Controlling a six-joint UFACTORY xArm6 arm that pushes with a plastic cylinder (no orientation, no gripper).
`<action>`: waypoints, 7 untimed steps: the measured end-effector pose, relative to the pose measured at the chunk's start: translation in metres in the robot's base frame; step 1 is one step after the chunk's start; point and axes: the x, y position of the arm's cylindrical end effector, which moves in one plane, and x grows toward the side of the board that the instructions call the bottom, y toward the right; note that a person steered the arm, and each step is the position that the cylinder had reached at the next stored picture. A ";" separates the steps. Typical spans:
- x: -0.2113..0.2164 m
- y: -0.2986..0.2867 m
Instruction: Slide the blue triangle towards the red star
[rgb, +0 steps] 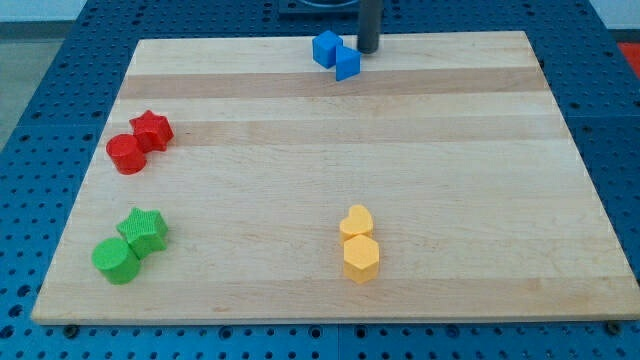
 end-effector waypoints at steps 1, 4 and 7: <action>0.024 -0.011; 0.106 -0.033; 0.135 -0.113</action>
